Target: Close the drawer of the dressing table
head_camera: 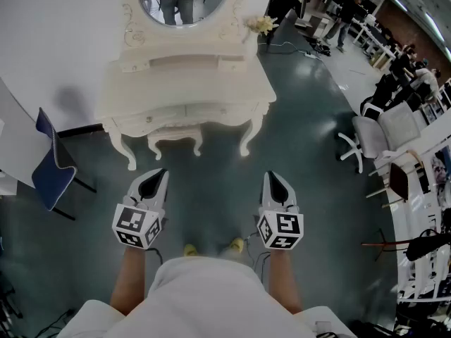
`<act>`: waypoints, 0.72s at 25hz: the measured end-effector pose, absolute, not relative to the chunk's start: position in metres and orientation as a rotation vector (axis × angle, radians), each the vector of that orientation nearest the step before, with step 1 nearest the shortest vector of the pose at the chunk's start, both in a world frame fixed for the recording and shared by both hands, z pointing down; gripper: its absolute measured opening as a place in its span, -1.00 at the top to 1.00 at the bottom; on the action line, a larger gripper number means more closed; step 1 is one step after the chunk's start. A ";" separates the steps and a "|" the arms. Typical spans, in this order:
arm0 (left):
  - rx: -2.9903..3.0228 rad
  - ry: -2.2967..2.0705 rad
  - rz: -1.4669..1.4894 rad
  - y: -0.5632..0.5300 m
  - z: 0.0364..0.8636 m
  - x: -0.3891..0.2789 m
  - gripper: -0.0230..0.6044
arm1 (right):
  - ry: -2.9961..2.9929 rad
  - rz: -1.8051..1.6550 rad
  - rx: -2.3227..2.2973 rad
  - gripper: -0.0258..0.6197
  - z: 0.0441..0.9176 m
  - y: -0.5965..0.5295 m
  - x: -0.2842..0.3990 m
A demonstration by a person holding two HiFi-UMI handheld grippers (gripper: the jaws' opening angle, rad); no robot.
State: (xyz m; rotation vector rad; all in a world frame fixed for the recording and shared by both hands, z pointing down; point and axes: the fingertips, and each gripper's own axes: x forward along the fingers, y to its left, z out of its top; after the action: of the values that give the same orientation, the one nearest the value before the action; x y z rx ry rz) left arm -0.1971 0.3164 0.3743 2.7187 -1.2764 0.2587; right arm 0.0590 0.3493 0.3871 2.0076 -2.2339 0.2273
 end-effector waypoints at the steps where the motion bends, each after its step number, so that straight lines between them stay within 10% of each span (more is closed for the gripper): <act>1: 2.727 -1.285 0.247 0.315 0.373 -0.195 0.93 | -2.251 0.204 2.017 0.92 0.384 0.346 0.061; 18: 2.776 -1.324 0.212 0.319 0.356 -0.143 0.93 | -2.333 0.141 1.998 0.92 0.368 0.338 0.098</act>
State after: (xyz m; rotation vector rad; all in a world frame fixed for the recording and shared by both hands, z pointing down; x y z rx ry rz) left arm -0.1430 0.3193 0.3556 2.7763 -1.3238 0.2118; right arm 0.0979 0.3377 0.3680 1.9984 -2.3328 0.1412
